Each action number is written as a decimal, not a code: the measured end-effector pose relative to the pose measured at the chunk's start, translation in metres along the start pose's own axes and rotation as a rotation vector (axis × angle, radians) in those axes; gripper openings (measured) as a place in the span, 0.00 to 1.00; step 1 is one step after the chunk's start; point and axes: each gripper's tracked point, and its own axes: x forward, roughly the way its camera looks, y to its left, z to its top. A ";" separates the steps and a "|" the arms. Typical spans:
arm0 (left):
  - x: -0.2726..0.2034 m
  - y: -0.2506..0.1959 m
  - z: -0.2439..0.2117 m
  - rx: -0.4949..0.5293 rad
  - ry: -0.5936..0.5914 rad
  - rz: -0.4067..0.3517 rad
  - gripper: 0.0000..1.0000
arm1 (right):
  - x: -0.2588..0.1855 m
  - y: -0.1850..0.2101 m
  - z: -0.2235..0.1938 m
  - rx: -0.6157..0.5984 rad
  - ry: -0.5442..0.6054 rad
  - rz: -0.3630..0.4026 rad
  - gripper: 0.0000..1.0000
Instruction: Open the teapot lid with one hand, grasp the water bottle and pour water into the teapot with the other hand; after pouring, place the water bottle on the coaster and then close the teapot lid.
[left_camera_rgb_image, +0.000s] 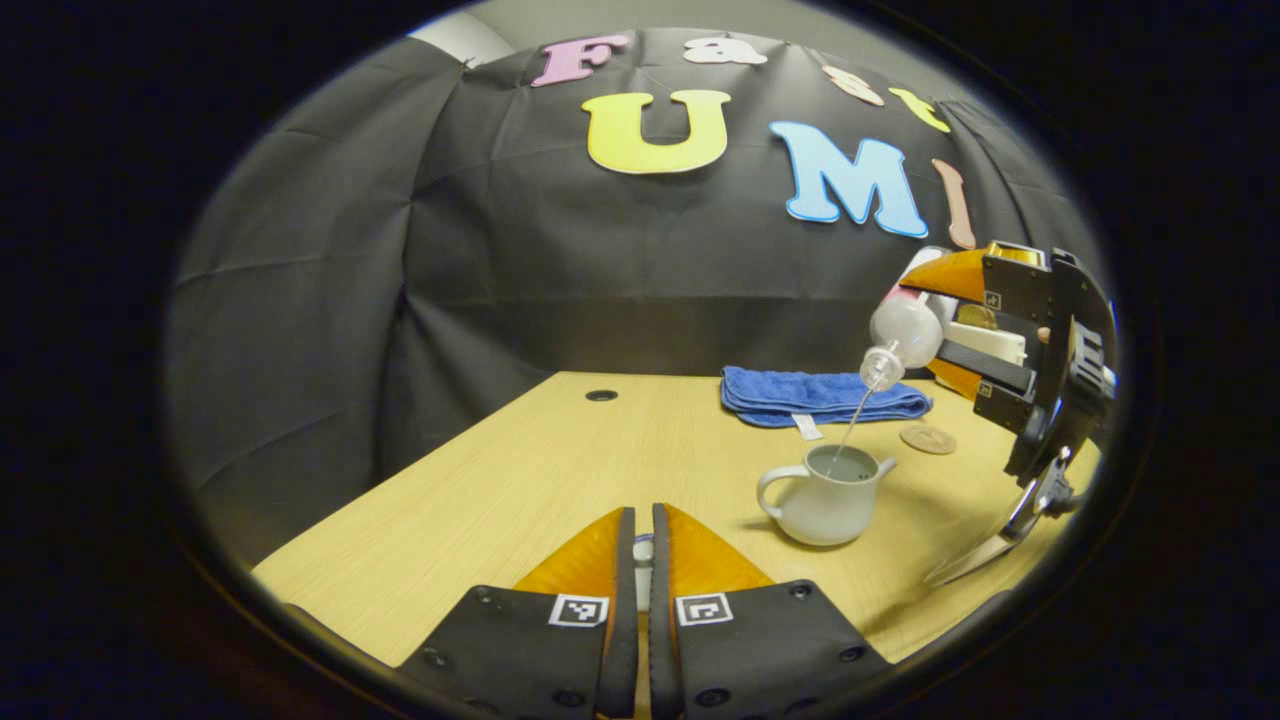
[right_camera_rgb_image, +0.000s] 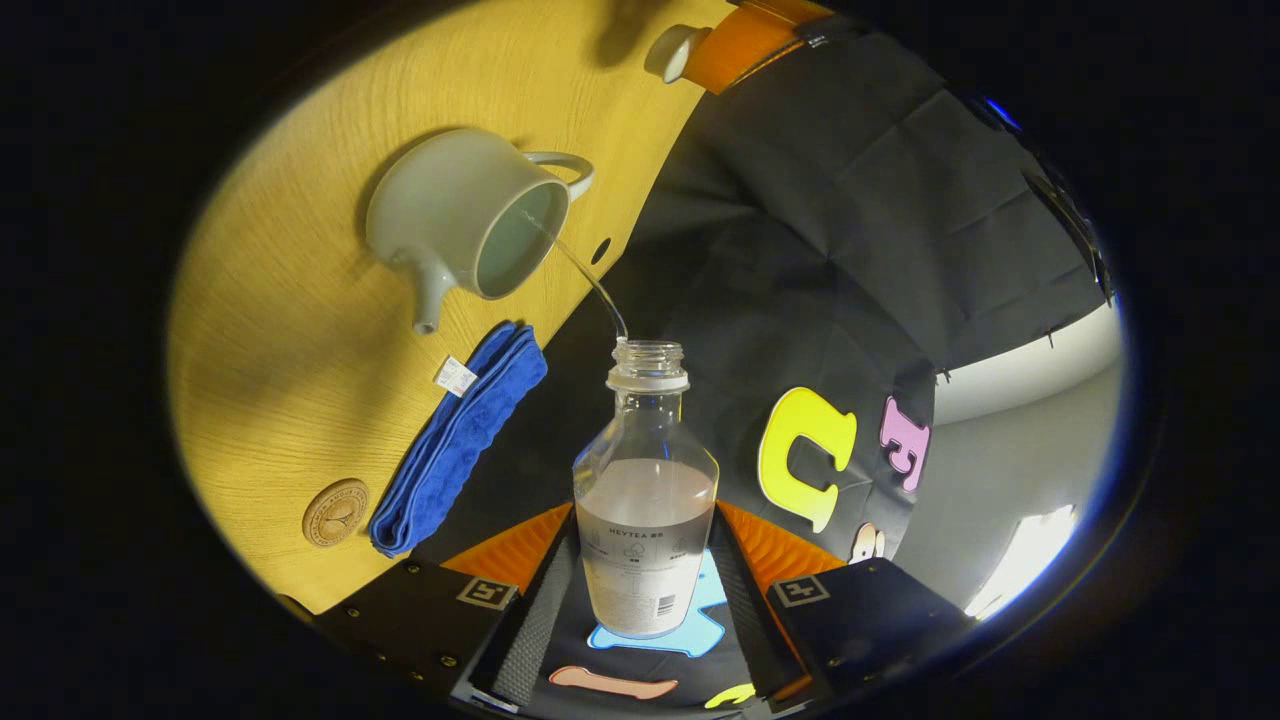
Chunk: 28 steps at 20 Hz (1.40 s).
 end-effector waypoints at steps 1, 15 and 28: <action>0.000 -0.001 0.000 0.000 0.000 -0.001 0.11 | 0.001 0.001 -0.001 0.000 0.002 0.009 0.78; -0.001 0.000 0.001 0.000 0.002 0.000 0.12 | 0.000 -0.009 0.004 -0.123 -0.042 -0.070 0.77; -0.001 0.001 -0.001 -0.001 0.003 0.001 0.12 | -0.004 -0.014 0.007 -0.205 -0.088 -0.114 0.78</action>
